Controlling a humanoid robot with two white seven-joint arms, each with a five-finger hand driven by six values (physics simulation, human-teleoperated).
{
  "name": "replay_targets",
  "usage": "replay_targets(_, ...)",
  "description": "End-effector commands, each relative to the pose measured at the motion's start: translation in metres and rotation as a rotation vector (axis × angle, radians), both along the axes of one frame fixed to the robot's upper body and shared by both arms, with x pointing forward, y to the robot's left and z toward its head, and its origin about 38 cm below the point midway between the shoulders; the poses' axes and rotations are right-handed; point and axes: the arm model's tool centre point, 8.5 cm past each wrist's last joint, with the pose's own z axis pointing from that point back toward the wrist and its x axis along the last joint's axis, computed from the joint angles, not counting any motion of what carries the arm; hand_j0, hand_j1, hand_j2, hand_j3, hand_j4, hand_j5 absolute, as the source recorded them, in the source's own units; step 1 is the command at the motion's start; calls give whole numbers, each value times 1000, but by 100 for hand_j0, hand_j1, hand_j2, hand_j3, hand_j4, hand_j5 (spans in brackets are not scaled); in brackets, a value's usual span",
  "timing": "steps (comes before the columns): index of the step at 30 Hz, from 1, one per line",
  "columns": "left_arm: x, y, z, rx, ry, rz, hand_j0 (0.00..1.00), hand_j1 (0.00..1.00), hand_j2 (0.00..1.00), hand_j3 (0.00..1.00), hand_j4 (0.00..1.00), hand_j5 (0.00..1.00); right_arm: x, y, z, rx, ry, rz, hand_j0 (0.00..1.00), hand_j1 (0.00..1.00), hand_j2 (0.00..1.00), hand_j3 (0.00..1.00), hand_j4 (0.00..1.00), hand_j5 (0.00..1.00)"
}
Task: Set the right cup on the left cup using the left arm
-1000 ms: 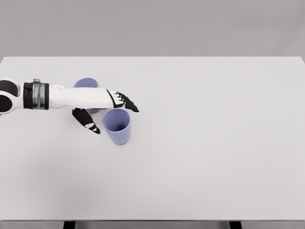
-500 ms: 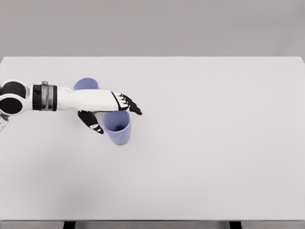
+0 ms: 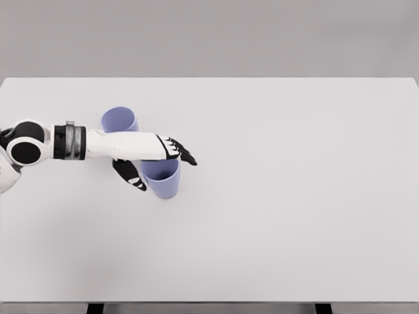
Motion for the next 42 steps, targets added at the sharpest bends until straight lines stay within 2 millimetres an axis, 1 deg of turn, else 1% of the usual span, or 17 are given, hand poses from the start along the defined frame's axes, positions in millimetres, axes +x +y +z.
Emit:
replay_targets(1, 1, 0, 1, -20, -1, 12, 89, 89, 89, 89, 89, 89, 0, 0, 0, 1, 0, 1, 100, 100, 100, 100, 100, 100)
replay_targets(3, 1, 1, 1, -23, -2, 16, 82, 82, 82, 82, 82, 82, 0, 0, 0, 1, 0, 1, 100, 100, 100, 100, 100, 100)
replay_targets(4, 1, 2, 2, -23, -3, 19, 75, 75, 75, 75, 75, 75, 0, 0, 0, 1, 0, 1, 100, 100, 100, 100, 100, 100)
replay_targets(5, 1, 4, 2, -21, -3, 21, 74, 74, 74, 74, 74, 74, 0, 0, 0, 1, 0, 1, 100, 100, 100, 100, 100, 100)
replay_targets(6, 1, 5, 2, -21, -2, 23, 64, 64, 64, 64, 64, 64, 0, 0, 0, 1, 0, 1, 100, 100, 100, 100, 100, 100)
replay_targets(8, 2, 7, 3, -21, -5, 27, 59, 59, 59, 59, 59, 59, 0, 0, 0, 1, 0, 1, 100, 100, 100, 100, 100, 100)
replay_targets(10, 2, 7, 5, -27, -8, 28, 59, 59, 59, 59, 59, 59, 0, 0, 0, 1, 0, 1, 100, 100, 100, 100, 100, 100)
replay_targets(11, 3, 5, 15, -51, -25, 28, 58, 58, 58, 58, 58, 58, 0, 0, 0, 1, 0, 1, 100, 100, 100, 100, 100, 100)
replay_targets(12, 4, 5, 19, -57, -30, 28, 57, 57, 57, 57, 57, 57, 0, 0, 0, 1, 0, 1, 100, 100, 100, 100, 100, 100)
replay_targets(14, -2, 10, 31, -80, -22, 18, 56, 56, 56, 56, 56, 56, 0, 0, 0, 1, 0, 1, 100, 100, 100, 100, 100, 100)
replay_targets(17, -9, 29, 71, -84, -49, 9, 55, 55, 55, 55, 55, 55, 0, 0, 0, 1, 0, 1, 100, 100, 100, 100, 100, 100)
replay_targets(21, -7, 49, 105, -93, -85, 43, 55, 55, 55, 55, 55, 55, 0, 0, 0, 1, 0, 1, 100, 100, 100, 100, 100, 100)
replay_targets(23, -5, 56, 117, -92, -98, 55, 55, 55, 55, 55, 55, 55, 0, 0, 0, 1, 0, 1, 100, 100, 100, 100, 100, 100)
replay_targets(34, -4, 58, 128, -146, -58, 58, 55, 55, 55, 55, 55, 55, 0, 0, 0, 1, 0, 1, 100, 100, 100, 100, 100, 100)
replay_targets(36, 2, 65, 127, -168, -41, 90, 55, 55, 55, 55, 55, 55, 0, 0, 0, 1, 0, 1, 100, 100, 100, 100, 100, 100)
replay_targets(38, 3, 66, 127, -177, -35, 97, 55, 55, 55, 55, 55, 55, 0, 0, 0, 1, 0, 1, 100, 100, 100, 100, 100, 100)
replay_targets(42, 17, 82, 125, -170, -20, 184, 55, 55, 55, 55, 55, 55, 0, 0, 0, 1, 0, 1, 100, 100, 100, 100, 100, 100)
